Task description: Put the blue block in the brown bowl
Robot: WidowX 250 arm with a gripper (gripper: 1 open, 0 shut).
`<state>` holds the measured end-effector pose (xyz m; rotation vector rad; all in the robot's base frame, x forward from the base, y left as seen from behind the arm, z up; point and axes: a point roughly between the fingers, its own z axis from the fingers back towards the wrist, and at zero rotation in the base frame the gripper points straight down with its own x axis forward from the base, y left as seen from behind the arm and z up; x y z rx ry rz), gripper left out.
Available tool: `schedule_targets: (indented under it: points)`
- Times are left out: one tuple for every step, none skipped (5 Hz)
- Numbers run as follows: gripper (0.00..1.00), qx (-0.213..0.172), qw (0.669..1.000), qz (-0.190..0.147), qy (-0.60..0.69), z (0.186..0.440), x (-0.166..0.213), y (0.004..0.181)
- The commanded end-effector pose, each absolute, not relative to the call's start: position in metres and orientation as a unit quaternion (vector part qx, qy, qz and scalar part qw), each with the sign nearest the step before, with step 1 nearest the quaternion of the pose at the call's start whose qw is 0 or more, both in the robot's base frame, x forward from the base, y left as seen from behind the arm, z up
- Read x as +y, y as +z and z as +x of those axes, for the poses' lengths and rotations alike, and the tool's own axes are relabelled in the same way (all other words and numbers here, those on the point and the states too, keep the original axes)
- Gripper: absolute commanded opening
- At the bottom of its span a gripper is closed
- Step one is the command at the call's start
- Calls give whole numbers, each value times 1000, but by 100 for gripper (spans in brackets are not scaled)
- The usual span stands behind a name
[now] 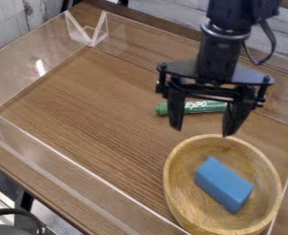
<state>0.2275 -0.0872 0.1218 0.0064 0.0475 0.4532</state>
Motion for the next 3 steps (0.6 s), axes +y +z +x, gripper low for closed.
schedule_targets:
  points:
    - [100,-11,954,-29,297,219,-98,132]
    - [100,-15,927,-50,372,216,-104,121]
    - [100,-15,903,-59,425,216,-106,112]
